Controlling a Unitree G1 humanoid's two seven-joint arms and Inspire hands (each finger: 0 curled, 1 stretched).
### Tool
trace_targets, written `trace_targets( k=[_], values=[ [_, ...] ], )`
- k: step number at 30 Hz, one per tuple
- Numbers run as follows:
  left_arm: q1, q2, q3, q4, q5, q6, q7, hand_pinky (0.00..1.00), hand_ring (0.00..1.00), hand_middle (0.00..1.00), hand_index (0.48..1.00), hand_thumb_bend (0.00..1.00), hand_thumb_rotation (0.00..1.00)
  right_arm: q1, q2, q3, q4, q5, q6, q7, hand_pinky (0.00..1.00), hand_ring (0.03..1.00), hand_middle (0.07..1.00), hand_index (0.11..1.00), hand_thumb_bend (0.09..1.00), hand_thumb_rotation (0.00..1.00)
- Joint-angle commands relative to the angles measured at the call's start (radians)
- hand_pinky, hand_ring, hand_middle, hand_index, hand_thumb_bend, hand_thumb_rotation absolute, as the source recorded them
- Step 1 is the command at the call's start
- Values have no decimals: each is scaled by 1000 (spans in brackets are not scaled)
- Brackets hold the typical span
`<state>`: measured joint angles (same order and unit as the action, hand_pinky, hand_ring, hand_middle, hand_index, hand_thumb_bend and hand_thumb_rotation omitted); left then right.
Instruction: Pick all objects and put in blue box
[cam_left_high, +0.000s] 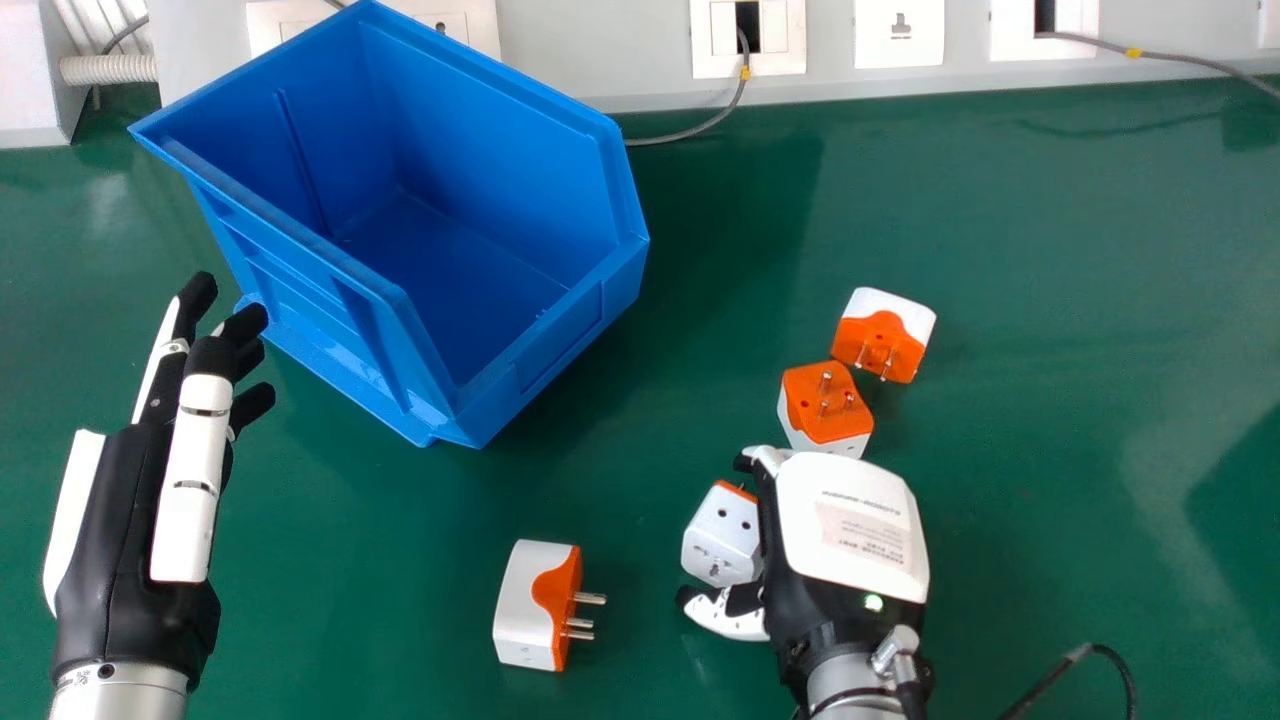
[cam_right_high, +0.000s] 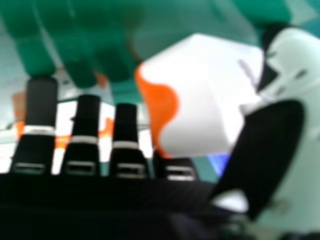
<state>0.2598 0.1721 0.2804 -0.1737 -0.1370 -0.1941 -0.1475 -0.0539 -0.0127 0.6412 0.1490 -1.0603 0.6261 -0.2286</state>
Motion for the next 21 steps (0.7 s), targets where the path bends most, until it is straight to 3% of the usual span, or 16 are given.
trace_targets(
  k=[1, 6, 10, 21],
  values=[
    [-8, 8, 0, -28, 7, -3, 7, 899, 937, 927, 975, 430, 1000, 26, -7, 24, 35, 9, 5, 44, 658, 766, 812, 771, 608, 275],
    [-12, 7, -4, -38, 14, 8, 10, 900, 938, 928, 976, 428, 1000, 22, -17, 38, 40, -11, 5, 53, 657, 764, 808, 766, 609, 275],
    [-26, 9, -3, -16, 18, 2, 9, 899, 938, 929, 977, 436, 1000, 14, -27, 43, 41, -13, 3, 67, 659, 763, 805, 762, 610, 270],
    [-38, 1, -4, -1, 19, -9, 8, 893, 938, 927, 975, 446, 1000, -25, -35, 36, 80, -5, -4, 58, 652, 752, 792, 750, 593, 232]
  ],
)
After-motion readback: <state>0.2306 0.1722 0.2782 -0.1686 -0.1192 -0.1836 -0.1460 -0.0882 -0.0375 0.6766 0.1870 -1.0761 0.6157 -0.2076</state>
